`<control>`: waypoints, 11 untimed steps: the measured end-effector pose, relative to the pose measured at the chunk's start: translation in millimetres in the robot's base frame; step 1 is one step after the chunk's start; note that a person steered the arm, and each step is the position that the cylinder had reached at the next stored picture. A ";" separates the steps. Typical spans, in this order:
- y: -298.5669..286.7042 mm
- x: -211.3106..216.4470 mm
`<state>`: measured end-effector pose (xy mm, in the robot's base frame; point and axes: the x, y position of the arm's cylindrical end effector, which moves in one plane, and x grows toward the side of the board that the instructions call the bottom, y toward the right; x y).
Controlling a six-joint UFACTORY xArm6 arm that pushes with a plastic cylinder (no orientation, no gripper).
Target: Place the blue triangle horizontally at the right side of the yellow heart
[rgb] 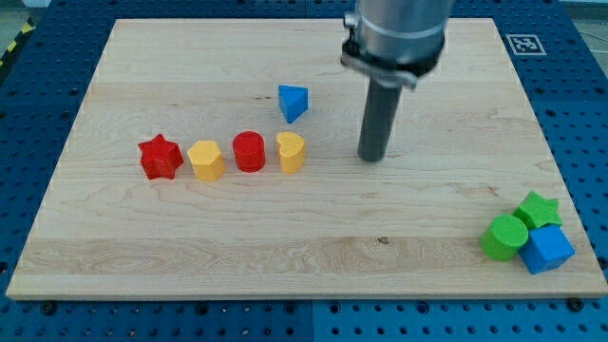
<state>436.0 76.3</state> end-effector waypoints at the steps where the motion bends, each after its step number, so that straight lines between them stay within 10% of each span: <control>1: -24.0 -68.3; 4: -181.4 -79.3; 11: -19.3 -21.8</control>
